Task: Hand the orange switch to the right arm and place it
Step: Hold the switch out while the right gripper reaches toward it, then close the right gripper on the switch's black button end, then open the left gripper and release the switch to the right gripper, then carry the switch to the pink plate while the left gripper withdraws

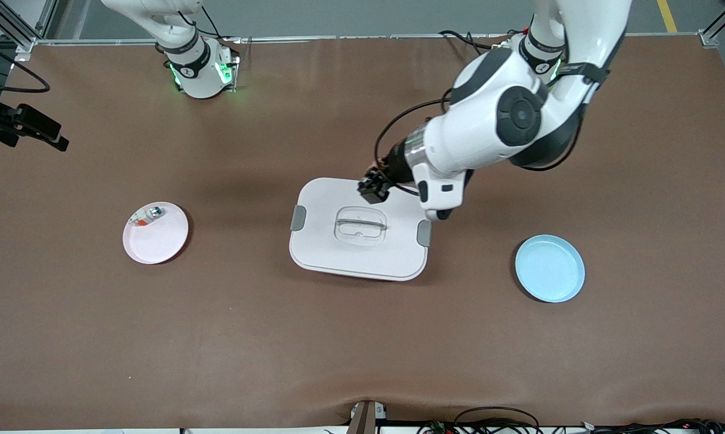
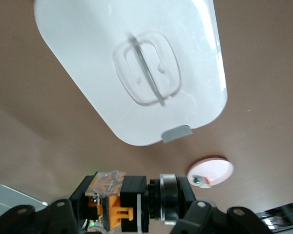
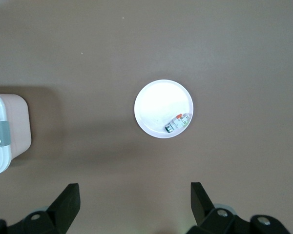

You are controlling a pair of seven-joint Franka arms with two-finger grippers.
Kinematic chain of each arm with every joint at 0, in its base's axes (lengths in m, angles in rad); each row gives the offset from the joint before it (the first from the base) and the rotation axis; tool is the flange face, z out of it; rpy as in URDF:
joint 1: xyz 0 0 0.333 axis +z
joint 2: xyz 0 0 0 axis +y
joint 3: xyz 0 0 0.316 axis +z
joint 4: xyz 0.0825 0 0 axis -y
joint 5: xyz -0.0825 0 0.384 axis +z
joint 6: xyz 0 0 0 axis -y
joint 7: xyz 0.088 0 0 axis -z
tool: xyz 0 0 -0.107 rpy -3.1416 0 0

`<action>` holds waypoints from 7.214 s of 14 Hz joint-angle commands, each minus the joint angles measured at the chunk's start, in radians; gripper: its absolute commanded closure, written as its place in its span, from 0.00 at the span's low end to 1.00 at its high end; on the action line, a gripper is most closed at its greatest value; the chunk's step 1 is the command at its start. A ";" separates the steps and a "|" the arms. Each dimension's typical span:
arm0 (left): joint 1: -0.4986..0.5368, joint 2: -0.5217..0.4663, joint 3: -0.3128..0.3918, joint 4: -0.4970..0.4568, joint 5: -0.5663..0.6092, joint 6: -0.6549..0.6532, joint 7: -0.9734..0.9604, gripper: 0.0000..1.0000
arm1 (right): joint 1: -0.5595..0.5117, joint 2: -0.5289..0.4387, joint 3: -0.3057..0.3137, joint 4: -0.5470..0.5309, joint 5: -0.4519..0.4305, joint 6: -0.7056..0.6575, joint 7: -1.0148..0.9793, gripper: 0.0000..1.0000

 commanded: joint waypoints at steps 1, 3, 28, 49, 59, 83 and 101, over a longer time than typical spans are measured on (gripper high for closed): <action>-0.057 0.054 -0.001 0.046 -0.019 0.107 -0.161 1.00 | -0.020 0.060 0.011 0.014 0.015 -0.008 -0.002 0.00; -0.093 0.089 -0.003 0.054 -0.019 0.216 -0.260 1.00 | -0.008 0.063 0.011 0.028 -0.001 -0.024 0.000 0.00; -0.203 0.189 0.002 0.106 -0.094 0.343 -0.418 1.00 | 0.325 0.032 0.022 -0.373 0.763 0.589 0.122 0.00; -0.202 0.195 0.007 0.106 -0.094 0.363 -0.418 1.00 | 0.494 0.054 0.022 -0.454 0.791 0.766 -0.022 0.00; -0.192 0.189 0.005 0.105 -0.094 0.363 -0.421 1.00 | 0.518 0.074 0.022 -0.451 0.802 0.796 -0.020 0.17; -0.035 0.073 0.023 0.105 -0.031 0.202 -0.270 0.00 | 0.501 0.101 0.016 -0.434 0.806 0.807 -0.325 1.00; 0.401 -0.062 0.028 0.080 0.423 -0.219 0.729 0.00 | 0.221 0.086 0.013 -0.503 0.075 0.617 -1.250 1.00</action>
